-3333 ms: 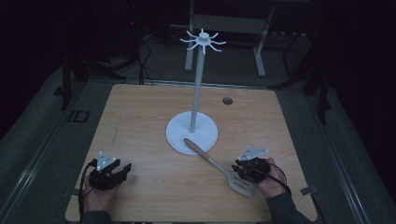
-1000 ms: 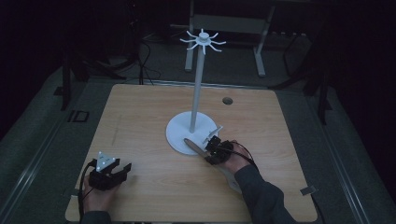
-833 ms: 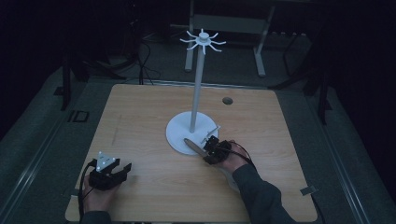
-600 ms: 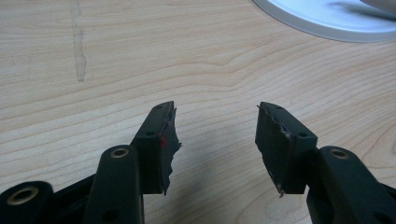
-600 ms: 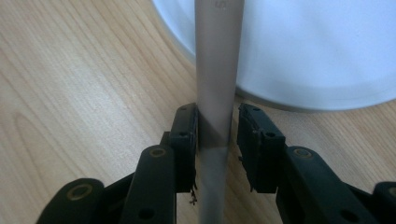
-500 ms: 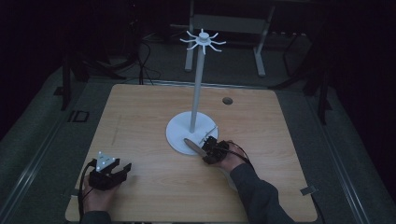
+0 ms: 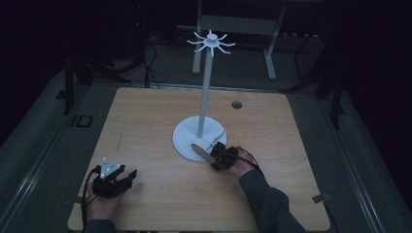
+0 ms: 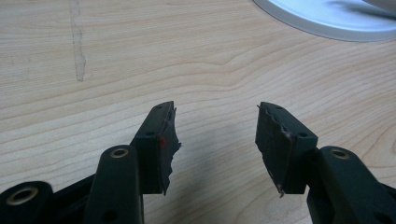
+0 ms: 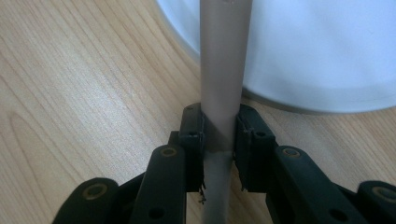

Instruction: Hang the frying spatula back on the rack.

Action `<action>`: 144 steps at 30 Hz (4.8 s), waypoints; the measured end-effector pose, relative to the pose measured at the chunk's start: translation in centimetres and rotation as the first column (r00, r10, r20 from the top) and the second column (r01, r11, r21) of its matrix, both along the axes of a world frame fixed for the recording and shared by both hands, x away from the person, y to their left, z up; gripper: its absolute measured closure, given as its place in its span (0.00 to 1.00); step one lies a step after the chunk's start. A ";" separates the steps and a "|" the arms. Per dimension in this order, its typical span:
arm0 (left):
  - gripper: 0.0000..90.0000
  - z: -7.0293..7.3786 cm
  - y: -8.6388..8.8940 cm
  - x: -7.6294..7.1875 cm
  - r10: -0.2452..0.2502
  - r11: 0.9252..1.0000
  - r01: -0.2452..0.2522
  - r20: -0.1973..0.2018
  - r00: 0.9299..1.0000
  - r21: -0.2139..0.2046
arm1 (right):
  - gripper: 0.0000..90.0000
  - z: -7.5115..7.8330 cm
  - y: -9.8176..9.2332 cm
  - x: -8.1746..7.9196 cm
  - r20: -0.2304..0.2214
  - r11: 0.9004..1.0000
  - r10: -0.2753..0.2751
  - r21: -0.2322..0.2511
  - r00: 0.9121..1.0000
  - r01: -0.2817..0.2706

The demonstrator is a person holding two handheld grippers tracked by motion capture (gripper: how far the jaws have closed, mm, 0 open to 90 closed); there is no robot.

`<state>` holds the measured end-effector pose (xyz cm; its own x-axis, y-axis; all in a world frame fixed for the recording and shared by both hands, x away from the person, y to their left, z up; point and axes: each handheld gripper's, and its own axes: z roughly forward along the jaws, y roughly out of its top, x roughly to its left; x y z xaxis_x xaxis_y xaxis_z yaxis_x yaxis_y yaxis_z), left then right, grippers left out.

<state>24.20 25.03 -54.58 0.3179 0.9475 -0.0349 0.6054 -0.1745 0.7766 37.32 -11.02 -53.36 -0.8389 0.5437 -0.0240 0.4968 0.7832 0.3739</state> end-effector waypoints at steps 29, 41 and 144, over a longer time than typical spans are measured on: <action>0.53 -0.1 -0.1 0.1 -0.001 1.000 0.001 -0.002 1.000 0.006 | 0.83 2.7 -1.5 -0.8 0.146 0.994 -0.014 0.110 0.989 -0.002; 0.53 0.0 0.0 0.0 0.001 1.000 0.000 -0.002 1.000 0.005 | 0.83 4.7 -2.4 -1.1 0.207 0.982 -0.050 0.189 0.977 0.011; 0.53 0.0 0.1 0.0 0.015 1.000 -0.015 0.006 1.000 0.001 | 0.83 14.9 -4.9 -1.3 0.420 0.800 -0.325 0.600 0.847 0.009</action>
<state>24.15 25.18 -54.53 0.3042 0.9521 -0.0320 0.6031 -0.1665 0.7801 36.04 -15.91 -38.43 -0.6932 0.7195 -0.0428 0.2294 0.2766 0.9332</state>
